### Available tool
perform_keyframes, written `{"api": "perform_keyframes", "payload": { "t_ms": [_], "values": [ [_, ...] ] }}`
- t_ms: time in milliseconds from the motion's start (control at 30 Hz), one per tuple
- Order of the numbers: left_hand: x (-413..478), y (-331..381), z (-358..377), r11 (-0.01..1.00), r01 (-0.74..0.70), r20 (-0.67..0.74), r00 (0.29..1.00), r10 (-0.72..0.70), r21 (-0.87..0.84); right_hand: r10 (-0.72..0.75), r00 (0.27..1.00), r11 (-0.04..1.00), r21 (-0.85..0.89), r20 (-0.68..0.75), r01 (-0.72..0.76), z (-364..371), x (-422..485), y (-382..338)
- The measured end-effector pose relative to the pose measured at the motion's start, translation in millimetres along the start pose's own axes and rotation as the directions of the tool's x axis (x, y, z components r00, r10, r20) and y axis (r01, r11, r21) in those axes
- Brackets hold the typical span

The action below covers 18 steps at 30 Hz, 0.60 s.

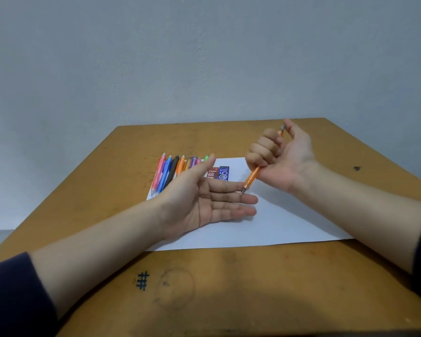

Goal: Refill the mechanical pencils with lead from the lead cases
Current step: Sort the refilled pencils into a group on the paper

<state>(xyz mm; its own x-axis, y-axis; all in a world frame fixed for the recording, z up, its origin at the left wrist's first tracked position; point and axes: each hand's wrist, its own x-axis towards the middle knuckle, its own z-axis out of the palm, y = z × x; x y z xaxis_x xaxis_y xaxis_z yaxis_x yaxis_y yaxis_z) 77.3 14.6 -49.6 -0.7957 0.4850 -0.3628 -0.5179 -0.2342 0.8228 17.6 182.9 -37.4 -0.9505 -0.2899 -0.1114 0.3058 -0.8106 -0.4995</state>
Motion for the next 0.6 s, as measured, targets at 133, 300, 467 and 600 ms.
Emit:
{"api": "perform_keyframes", "payload": {
  "t_ms": [133,300,467,600],
  "values": [
    [1.4,2.6,-4.4,0.998,0.06,0.133,0.989,-0.059,-0.004,-0.019,0.999,0.999,0.027,-0.031,0.02,-0.6,1.1,-3.3],
    [4.5,3.0,-8.8,0.996,0.087,0.221,0.971,-0.091,0.028,-0.035,0.999,0.997,0.072,-0.029,0.037,-0.8,1.9,-4.6],
    [7.5,2.8,-11.4,0.994,0.081,0.269,0.958,-0.098,0.075,-0.049,0.999,0.997,0.067,0.001,0.048,0.7,0.3,-4.2],
    [8.1,2.1,-11.4,0.993,0.066,0.262,0.961,-0.091,0.102,-0.052,0.998,0.997,0.059,0.021,0.051,2.0,-1.6,-3.2]
  ]
}}
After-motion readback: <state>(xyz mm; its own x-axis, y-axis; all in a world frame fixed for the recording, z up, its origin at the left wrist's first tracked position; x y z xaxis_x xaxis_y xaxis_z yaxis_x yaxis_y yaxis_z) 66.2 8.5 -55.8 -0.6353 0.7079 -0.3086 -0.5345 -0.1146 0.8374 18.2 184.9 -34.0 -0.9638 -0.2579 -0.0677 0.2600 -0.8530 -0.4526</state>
